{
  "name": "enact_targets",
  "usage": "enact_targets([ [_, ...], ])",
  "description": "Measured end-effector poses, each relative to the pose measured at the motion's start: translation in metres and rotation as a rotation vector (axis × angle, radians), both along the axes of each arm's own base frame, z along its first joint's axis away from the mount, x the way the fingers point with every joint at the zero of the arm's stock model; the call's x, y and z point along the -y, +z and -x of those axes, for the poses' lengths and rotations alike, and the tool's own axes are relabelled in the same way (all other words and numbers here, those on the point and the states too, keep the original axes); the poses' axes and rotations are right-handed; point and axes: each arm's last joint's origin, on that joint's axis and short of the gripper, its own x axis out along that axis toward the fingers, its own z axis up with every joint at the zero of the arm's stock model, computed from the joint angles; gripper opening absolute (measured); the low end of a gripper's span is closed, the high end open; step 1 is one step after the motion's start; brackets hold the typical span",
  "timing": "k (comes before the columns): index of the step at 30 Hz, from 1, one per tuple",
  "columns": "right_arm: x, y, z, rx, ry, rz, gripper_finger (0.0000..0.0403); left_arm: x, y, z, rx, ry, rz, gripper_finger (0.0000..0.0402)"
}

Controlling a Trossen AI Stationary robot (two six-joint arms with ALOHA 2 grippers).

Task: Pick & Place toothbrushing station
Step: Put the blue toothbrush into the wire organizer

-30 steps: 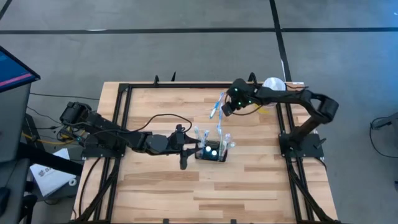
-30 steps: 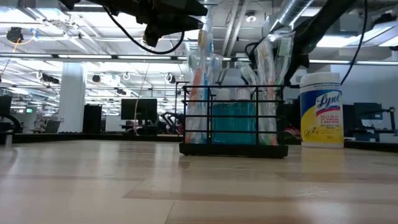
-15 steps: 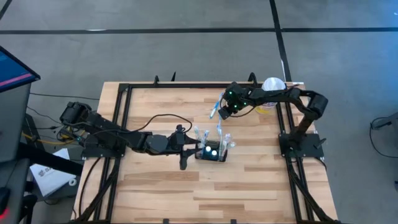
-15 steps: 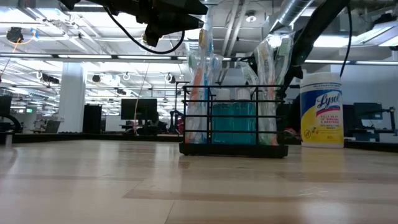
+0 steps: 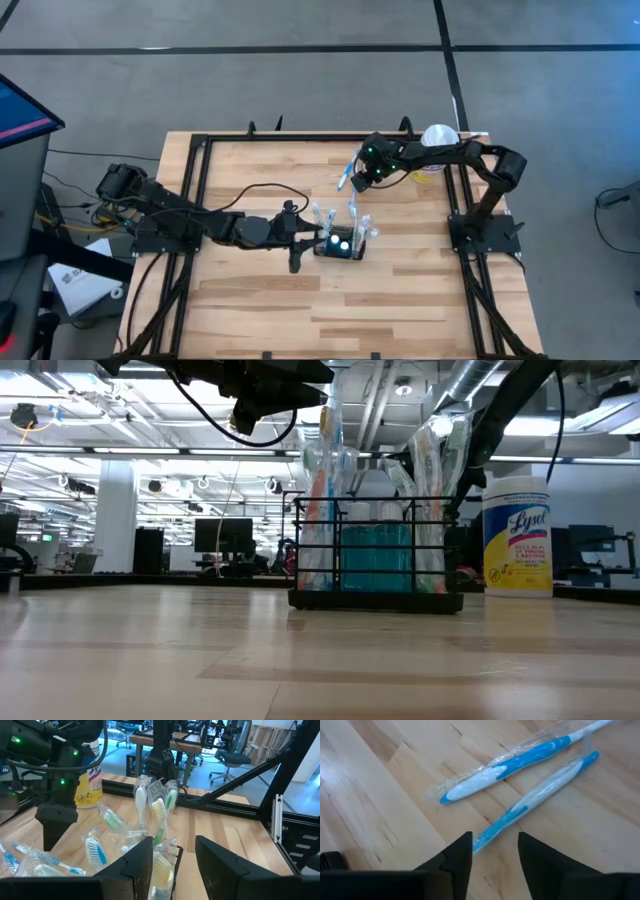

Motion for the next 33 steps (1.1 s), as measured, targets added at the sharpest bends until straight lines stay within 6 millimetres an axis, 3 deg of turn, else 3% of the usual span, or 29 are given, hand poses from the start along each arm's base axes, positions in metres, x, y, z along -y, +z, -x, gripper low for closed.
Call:
enact_targets([
  [10, -0.007, 0.001, -0.006, -0.006, -0.041, 0.023, 0.0189, 0.000, 0.000, 0.000, 0.000, 0.000, -0.001, 0.0140],
  [20, -0.014, 0.001, -0.010, -0.001, -0.016, 0.025, 0.0164, 0.000, 0.000, 0.000, 0.001, 0.000, -0.001, 0.0140],
  [28, -0.014, -0.024, -0.020, -0.060, 0.013, -0.013, 0.0153, 0.000, 0.000, 0.000, 0.001, 0.000, -0.001, 0.0140],
  [33, -0.008, -0.026, -0.028, -0.063, 0.011, -0.019, 0.0145, 0.000, 0.000, 0.000, 0.001, 0.001, -0.002, 0.0140],
])
